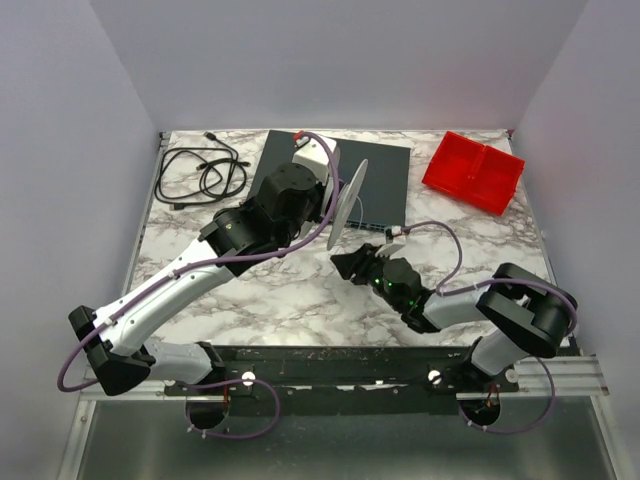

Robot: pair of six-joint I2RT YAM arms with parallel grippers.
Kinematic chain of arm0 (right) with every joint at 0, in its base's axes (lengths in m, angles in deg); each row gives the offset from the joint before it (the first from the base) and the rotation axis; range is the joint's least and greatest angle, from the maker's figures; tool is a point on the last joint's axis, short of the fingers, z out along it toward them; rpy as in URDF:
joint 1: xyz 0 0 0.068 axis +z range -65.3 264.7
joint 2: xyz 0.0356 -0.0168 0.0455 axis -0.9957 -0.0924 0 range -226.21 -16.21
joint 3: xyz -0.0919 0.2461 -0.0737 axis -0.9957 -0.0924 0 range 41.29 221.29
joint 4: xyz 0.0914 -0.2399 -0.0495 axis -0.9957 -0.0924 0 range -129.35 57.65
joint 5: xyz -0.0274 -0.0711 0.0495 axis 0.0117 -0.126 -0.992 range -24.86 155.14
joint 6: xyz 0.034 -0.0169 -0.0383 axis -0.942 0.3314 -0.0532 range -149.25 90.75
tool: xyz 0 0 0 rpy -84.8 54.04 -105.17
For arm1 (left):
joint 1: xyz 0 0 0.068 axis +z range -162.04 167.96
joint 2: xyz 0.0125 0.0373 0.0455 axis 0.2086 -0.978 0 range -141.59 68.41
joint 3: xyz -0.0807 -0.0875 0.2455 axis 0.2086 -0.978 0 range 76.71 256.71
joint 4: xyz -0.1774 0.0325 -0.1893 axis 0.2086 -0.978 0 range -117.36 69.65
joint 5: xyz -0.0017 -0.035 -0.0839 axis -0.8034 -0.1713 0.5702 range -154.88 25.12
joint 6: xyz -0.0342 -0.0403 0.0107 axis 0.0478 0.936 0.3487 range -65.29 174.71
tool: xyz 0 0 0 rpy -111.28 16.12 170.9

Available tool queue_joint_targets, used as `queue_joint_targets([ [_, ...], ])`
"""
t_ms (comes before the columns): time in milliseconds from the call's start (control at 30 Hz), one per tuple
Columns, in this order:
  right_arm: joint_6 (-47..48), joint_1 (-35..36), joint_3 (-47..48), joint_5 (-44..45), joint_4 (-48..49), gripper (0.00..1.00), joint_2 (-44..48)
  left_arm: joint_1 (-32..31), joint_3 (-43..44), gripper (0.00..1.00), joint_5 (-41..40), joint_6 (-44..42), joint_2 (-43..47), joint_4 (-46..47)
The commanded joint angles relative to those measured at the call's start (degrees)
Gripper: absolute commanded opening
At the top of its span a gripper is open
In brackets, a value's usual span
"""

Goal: Wrap the cables

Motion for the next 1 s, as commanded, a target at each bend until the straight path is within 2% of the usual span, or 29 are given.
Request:
queue_joint_targets([
  [0,2.5,1.0,3.3,8.6,-1.5,0.45,-1.4,0.1,3.2,0.0,-2.4,1.4,0.0,0.6],
  [167,4.5,1.1,6.4,11.0,-7.3,0.45,-2.3,0.1,4.1,0.0,-2.5,1.4,0.1,0.1],
  [533,5.8,4.1,10.7,10.9,-6.6,0.45,-9.8,0.1,5.9,0.0,-2.8,1.3,0.3,-1.0],
  [967,10.4,4.3,15.7,14.6,-9.3,0.43,-13.2,0.1,7.2,0.0,-2.7,0.6,0.7,-1.7],
])
